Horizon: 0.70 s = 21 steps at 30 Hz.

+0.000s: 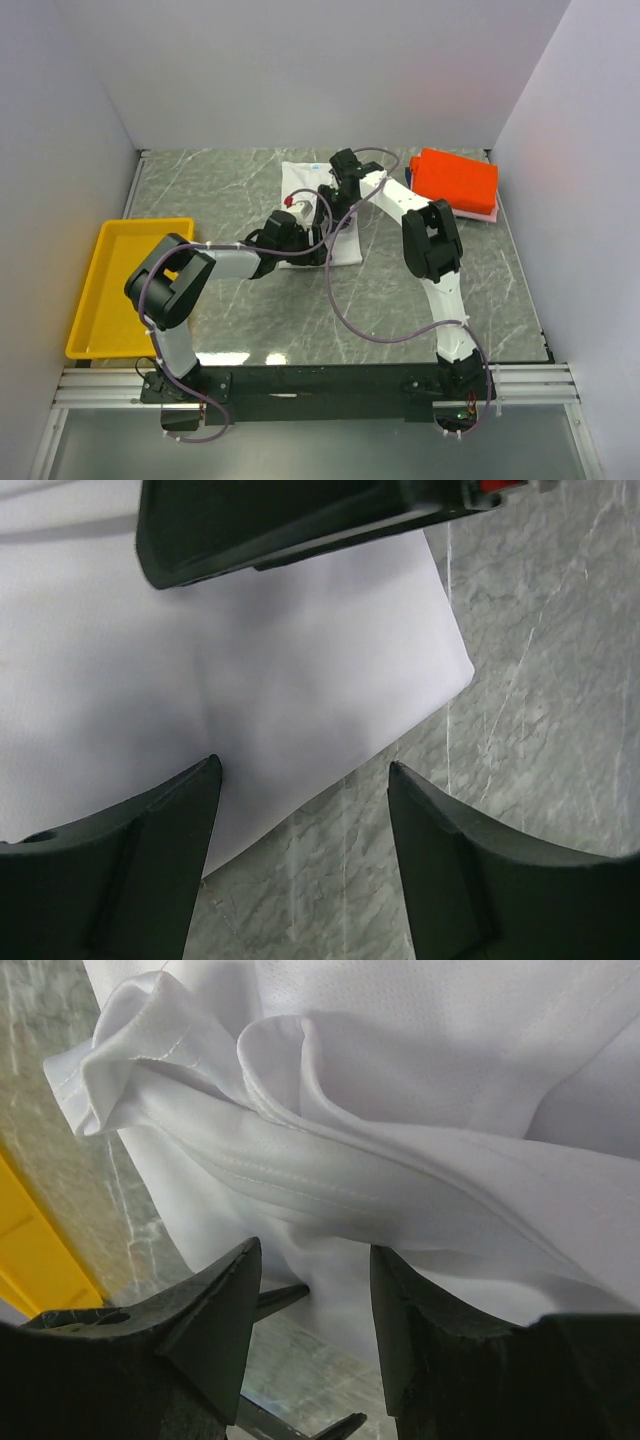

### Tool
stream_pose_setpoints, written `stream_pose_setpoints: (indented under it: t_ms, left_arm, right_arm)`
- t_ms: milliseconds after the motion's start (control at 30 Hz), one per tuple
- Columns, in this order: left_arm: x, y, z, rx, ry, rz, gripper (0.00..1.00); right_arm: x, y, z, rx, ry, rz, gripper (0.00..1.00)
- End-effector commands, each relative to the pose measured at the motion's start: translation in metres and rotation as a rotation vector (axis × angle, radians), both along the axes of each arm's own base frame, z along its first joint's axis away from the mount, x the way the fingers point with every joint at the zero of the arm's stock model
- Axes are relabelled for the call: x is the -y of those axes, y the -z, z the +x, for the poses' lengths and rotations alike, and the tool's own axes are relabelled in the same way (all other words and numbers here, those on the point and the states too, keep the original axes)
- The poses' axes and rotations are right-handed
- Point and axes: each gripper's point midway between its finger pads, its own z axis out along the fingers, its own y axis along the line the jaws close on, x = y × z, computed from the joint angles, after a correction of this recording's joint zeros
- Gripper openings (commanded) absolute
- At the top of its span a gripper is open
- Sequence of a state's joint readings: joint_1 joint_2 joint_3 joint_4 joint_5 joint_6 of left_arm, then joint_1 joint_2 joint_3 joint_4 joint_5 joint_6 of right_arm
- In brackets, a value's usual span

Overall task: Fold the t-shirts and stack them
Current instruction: Fold the tshirt

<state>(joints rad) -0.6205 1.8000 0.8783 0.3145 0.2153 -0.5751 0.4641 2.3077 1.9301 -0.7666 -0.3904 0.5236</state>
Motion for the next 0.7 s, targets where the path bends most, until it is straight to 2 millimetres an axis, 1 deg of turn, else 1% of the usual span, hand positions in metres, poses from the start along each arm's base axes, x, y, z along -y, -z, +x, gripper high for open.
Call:
stream_pose_setpoints:
  t_ms: [0,133,200,233,267,300,367,400,433,467,500,567,600,633,667]
  left_arm:
    - [-0.001,0.007,0.004,0.030,-0.007,0.046,0.73]
    - [-0.006,0.020,-0.007,0.005,0.006,0.094,0.72]
    - [-0.008,0.028,-0.017,-0.015,0.016,0.113,0.72]
    - [-0.008,0.030,-0.021,-0.024,0.023,0.117,0.72]
    - [-0.008,0.030,-0.025,-0.027,0.027,0.115,0.72]
    - [-0.011,0.036,-0.033,-0.043,0.029,0.123,0.72]
    - [-0.012,0.037,-0.042,-0.051,0.039,0.124,0.72]
    - [-0.016,0.043,-0.050,-0.069,0.041,0.134,0.72]
    - [-0.017,0.045,-0.055,-0.076,0.048,0.140,0.72]
    - [-0.017,0.044,-0.059,-0.078,0.053,0.138,0.72]
    - [-0.020,0.048,-0.066,-0.093,0.058,0.144,0.72]
    - [-0.021,0.051,-0.076,-0.101,0.074,0.146,0.72]
    - [-0.022,0.052,-0.080,-0.105,0.080,0.151,0.72]
    - [-0.021,0.052,-0.084,-0.108,0.091,0.157,0.72]
    - [-0.022,0.053,-0.086,-0.109,0.093,0.165,0.72]
  right_arm:
    - [-0.011,-0.009,0.011,0.040,0.000,0.018,0.55]
    - [-0.010,-0.003,0.018,0.053,0.016,-0.007,0.55]
    - [-0.008,-0.002,0.026,0.074,0.038,-0.032,0.54]
    - [-0.008,-0.005,0.032,0.089,0.049,-0.034,0.55]
    - [-0.006,-0.002,0.038,0.102,0.069,-0.048,0.54]
    - [-0.004,-0.001,0.042,0.107,0.083,-0.055,0.54]
    - [-0.002,-0.006,0.056,0.135,0.121,-0.056,0.55]
    - [-0.002,-0.003,0.061,0.136,0.131,-0.056,0.55]
    - [-0.001,-0.013,0.072,0.160,0.149,-0.041,0.54]
    - [-0.001,-0.017,0.078,0.167,0.166,-0.030,0.54]
    - [-0.002,-0.020,0.082,0.177,0.175,-0.019,0.54]
    - [-0.002,-0.039,0.097,0.223,0.208,0.023,0.54]
    - [-0.004,-0.045,0.099,0.231,0.213,0.045,0.54]
    - [-0.001,-0.050,0.103,0.235,0.231,0.061,0.54]
    - [-0.002,-0.062,0.106,0.258,0.234,0.083,0.54]
